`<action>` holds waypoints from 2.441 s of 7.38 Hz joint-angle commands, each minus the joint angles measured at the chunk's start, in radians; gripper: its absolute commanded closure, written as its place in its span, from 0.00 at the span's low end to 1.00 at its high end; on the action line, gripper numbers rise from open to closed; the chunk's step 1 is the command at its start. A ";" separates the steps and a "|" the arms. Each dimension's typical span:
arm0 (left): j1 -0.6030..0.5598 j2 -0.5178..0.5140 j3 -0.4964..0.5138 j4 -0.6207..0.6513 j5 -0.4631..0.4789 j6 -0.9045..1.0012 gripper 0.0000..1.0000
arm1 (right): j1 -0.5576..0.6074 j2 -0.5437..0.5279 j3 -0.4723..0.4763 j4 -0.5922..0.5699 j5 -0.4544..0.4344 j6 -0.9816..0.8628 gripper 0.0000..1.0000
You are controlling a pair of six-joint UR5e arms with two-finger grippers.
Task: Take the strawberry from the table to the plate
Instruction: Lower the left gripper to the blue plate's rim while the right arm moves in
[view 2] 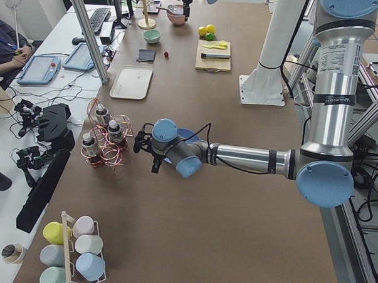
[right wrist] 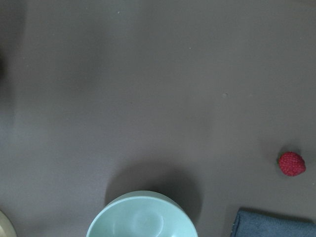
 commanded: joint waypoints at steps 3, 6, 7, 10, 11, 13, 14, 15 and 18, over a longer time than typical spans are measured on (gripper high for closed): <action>0.129 -0.025 0.112 -0.166 0.062 -0.117 0.07 | -0.019 -0.004 -0.001 0.049 -0.018 0.012 0.00; 0.160 -0.027 0.164 -0.233 0.062 -0.122 0.16 | -0.024 -0.003 -0.004 0.059 -0.036 0.012 0.00; 0.160 -0.024 0.160 -0.236 0.061 -0.123 0.21 | -0.025 -0.001 -0.004 0.059 -0.036 0.012 0.00; 0.161 -0.024 0.152 -0.244 0.054 -0.123 0.63 | -0.025 -0.003 -0.006 0.059 -0.036 0.012 0.00; 0.161 -0.022 0.152 -0.253 0.053 -0.123 0.77 | -0.025 -0.003 -0.006 0.059 -0.048 0.012 0.00; 0.163 -0.013 0.151 -0.292 0.051 -0.126 1.00 | -0.025 -0.006 -0.006 0.059 -0.052 0.012 0.00; 0.163 -0.013 0.143 -0.293 0.050 -0.128 1.00 | -0.025 -0.007 -0.006 0.059 -0.052 0.012 0.00; 0.163 -0.013 0.113 -0.293 0.050 -0.185 1.00 | -0.025 -0.007 -0.005 0.059 -0.052 0.012 0.00; 0.181 -0.033 -0.004 -0.282 0.030 -0.412 1.00 | -0.025 -0.012 -0.004 0.059 -0.050 0.014 0.00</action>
